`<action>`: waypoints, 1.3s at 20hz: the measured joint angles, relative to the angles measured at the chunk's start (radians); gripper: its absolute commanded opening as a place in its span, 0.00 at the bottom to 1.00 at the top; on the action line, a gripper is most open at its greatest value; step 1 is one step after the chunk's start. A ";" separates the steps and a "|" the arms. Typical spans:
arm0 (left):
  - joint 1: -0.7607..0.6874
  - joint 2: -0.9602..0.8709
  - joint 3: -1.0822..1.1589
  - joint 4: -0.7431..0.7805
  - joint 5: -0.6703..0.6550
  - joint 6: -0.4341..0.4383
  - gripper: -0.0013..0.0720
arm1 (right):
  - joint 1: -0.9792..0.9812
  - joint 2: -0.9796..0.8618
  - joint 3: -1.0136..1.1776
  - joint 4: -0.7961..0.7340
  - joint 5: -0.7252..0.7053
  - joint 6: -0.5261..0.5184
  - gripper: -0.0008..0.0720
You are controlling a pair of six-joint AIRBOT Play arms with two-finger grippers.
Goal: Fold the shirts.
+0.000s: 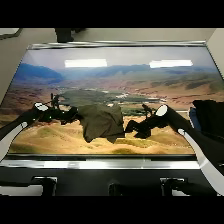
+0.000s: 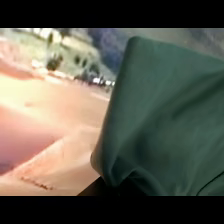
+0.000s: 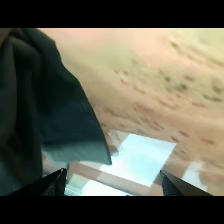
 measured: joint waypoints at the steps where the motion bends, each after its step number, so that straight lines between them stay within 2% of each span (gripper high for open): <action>1: -0.001 0.000 0.000 -0.002 -0.002 0.007 0.07 | 0.020 -0.016 -0.001 0.033 -0.015 -0.001 0.92; 2: -0.002 0.002 0.000 -0.005 -0.004 0.012 0.07 | 0.039 -0.031 -0.002 0.063 -0.030 -0.001 0.83; 3: -0.005 0.003 0.000 -0.005 -0.017 0.018 0.07 | 0.057 -0.043 -0.003 0.074 -0.052 -0.001 0.60; 4: -0.010 0.006 0.000 -0.010 -0.024 0.020 0.07 | 0.070 -0.053 -0.005 0.080 -0.081 0.000 0.20; 5: -0.011 0.008 0.000 -0.013 -0.031 0.023 0.07 | 0.082 -0.063 -0.006 0.080 -0.117 0.008 0.07; 9: -0.013 0.035 0.005 -0.020 -0.043 0.035 0.06 | 0.099 -0.065 0.005 0.062 -0.160 0.045 0.06; 12: 0.012 0.091 0.050 -0.019 -0.056 0.073 0.06 | 0.099 -0.008 0.047 -0.105 -0.150 0.070 0.06; 14: 0.041 0.150 0.114 -0.020 -0.072 0.101 0.06 | 0.091 0.072 0.101 -0.259 -0.112 0.123 0.06; 17: 0.094 0.256 0.284 -0.019 -0.083 0.124 0.06 | 0.018 0.236 0.238 -0.515 -0.103 0.207 0.07; 20: 0.139 0.369 0.544 -0.020 -0.086 0.139 0.06 | -0.080 0.427 0.430 -0.655 -0.167 0.233 0.07; 23: 0.158 0.475 0.786 -0.025 -0.053 0.146 0.06 | -0.127 0.598 0.604 -0.712 -0.281 0.229 0.07; 26: 0.166 0.579 0.921 0.024 0.024 0.148 0.06 | -0.145 0.719 0.706 -0.764 -0.343 0.222 0.07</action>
